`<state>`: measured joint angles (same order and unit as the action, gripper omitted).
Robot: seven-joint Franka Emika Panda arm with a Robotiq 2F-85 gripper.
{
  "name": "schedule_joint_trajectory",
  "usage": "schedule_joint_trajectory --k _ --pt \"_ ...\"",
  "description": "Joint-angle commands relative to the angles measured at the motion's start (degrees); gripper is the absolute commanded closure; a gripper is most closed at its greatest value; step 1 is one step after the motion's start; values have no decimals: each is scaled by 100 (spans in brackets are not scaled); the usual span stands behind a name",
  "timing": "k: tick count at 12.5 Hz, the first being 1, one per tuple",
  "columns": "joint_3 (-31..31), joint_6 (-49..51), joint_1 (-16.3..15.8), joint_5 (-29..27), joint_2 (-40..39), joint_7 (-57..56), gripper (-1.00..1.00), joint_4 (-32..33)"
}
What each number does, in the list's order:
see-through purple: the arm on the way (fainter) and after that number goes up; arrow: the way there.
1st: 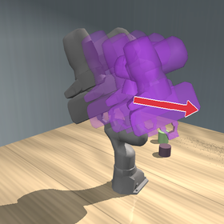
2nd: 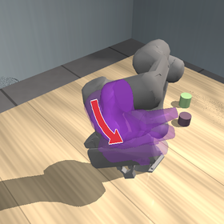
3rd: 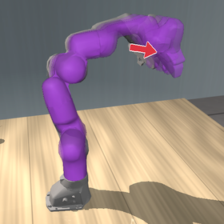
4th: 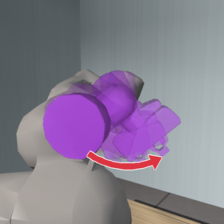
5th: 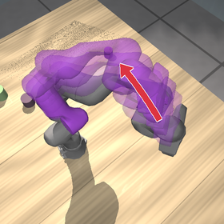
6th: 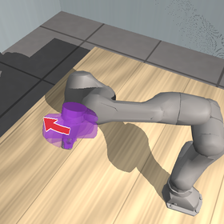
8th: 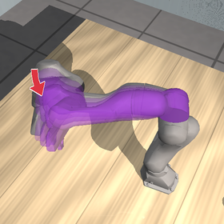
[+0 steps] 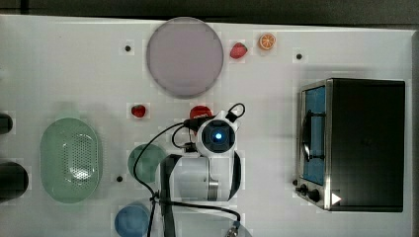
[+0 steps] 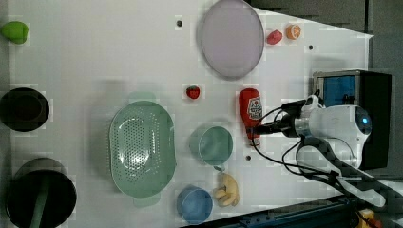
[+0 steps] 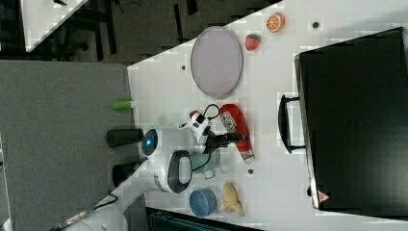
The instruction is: Pick Ketchup from the table and place it in strainer.
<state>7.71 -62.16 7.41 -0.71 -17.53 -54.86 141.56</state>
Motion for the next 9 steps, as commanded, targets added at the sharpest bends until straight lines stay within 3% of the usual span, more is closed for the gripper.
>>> schedule_joint_trajectory --k 1,2,5,9 --pt "16 -531 22 101 -119 -245 -100 -118" --pt "15 -646 22 100 -186 -245 -92 -114" --pt "13 -685 22 100 -246 -245 -21 -130" --pt "17 -566 22 100 131 -245 -20 -286"
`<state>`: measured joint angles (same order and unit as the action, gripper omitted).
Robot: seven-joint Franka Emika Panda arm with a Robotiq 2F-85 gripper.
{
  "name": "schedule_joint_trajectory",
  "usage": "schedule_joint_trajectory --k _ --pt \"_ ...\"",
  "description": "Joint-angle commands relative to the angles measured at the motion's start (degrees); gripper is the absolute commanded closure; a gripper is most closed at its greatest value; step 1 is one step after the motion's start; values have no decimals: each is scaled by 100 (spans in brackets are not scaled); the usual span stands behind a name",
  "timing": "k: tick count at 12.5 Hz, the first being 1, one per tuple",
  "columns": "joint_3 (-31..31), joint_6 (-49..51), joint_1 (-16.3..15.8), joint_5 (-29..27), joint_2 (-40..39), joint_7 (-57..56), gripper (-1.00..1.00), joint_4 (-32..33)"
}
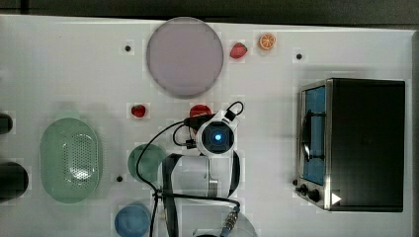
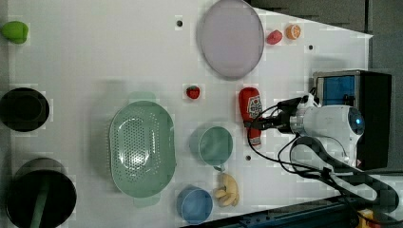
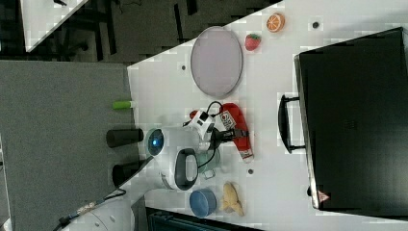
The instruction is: Pick Ketchup from the table and place it in strainer.
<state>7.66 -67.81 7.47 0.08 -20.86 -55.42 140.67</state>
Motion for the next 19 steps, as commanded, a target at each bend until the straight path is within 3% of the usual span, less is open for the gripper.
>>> schedule_joint_trajectory --k 1,6,10,14,19 --pt "26 192 15 22 704 -185 -20 -241" --pt "203 2753 -11 19 2073 -112 -20 -1026" --pt "558 4600 -68 -127 2495 122 -20 -1975" --pt "1326 4913 -244 -378 2492 1180 -20 -2325" --pt "2604 4620 -451 -411 2201 3579 -20 -2312"
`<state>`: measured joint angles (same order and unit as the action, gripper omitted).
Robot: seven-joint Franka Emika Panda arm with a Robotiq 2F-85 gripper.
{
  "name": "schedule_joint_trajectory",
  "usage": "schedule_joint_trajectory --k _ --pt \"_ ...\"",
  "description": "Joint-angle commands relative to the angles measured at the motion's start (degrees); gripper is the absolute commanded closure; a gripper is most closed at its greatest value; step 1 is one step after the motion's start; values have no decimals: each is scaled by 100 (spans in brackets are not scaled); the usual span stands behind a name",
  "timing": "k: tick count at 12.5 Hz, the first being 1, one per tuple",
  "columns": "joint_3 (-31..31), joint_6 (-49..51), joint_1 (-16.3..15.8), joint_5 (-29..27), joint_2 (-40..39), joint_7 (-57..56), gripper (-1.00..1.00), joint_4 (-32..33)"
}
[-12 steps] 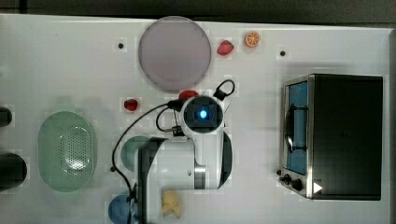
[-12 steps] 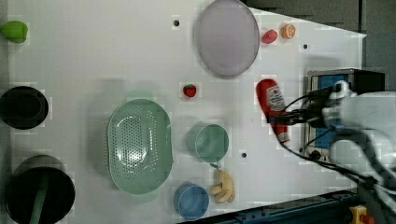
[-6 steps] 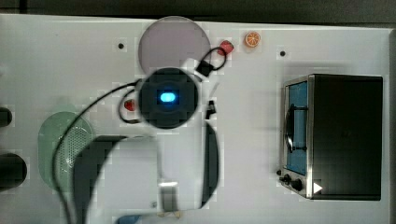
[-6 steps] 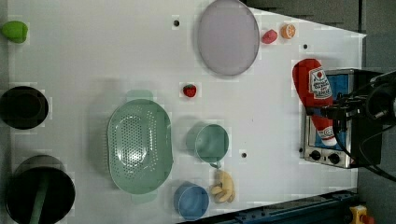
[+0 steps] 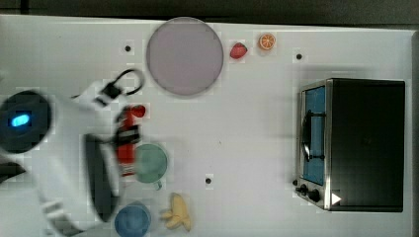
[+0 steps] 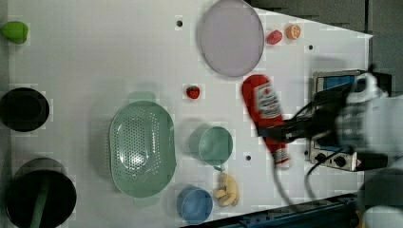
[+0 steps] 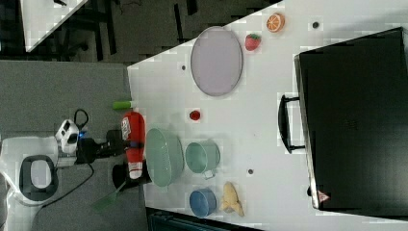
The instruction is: Pick Ketchup from the table and place it in strainer.
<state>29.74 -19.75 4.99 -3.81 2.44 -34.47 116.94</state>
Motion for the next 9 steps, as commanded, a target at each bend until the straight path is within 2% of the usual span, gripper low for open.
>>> schedule_joint_trajectory --k 1,5,9 --pt "645 -403 -229 -22 -265 1923 -20 70" --pt "1391 -1596 -321 23 -996 3348 -20 288" --pt "1521 -2909 -476 642 -1705 3797 -20 723"
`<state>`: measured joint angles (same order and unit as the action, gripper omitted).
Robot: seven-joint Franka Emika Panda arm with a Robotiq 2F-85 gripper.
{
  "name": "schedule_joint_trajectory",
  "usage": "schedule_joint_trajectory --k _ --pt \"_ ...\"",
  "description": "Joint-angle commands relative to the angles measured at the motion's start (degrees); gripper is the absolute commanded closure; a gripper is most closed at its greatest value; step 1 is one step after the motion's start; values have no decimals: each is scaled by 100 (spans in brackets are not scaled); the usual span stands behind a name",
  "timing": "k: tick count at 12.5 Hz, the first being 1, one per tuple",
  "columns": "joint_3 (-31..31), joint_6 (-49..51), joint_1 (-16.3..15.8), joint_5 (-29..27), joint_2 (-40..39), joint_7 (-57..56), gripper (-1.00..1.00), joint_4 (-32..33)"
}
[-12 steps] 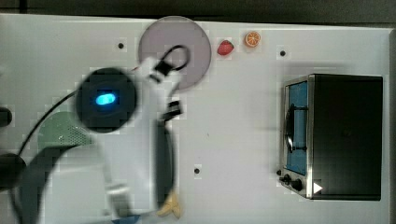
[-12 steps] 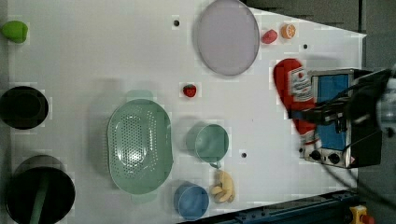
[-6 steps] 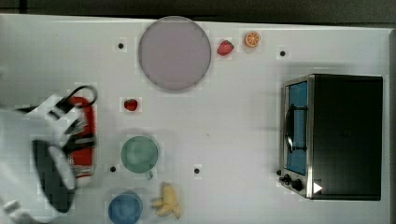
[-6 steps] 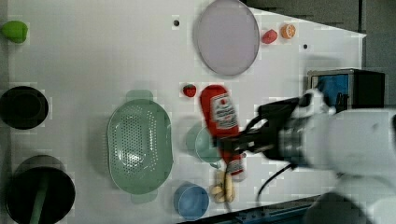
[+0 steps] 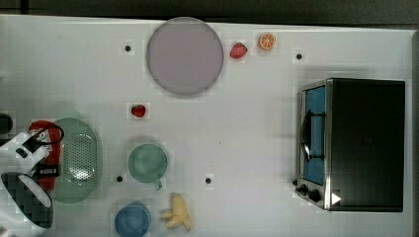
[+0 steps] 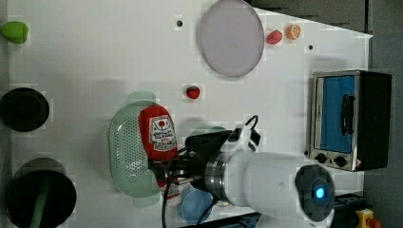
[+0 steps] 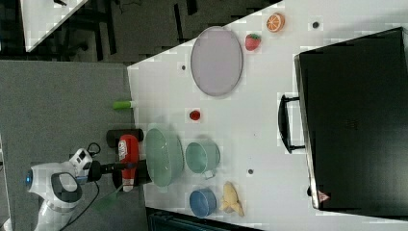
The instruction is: Pick Ketchup from the table and place it in strainer.
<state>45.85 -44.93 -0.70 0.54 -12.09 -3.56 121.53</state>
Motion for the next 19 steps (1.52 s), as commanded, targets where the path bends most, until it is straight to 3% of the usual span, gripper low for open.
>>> schedule_joint_trajectory --k 1,2,5,6,9,13,16,19 --pt "-104 -636 93 348 -428 723 -20 376" --pt "-120 -834 91 413 -596 740 -29 474" --pt "-148 -1291 91 428 -930 757 -94 550" --pt "-148 -1362 98 428 -905 757 -100 528" --pt "-150 -1343 335 414 -433 879 -100 441" --pt "-394 -1223 1076 300 574 882 -100 241" --pt "-1016 -91 1556 259 1206 878 -100 -79" --pt "-1826 1396 1738 253 1569 640 -100 -662"
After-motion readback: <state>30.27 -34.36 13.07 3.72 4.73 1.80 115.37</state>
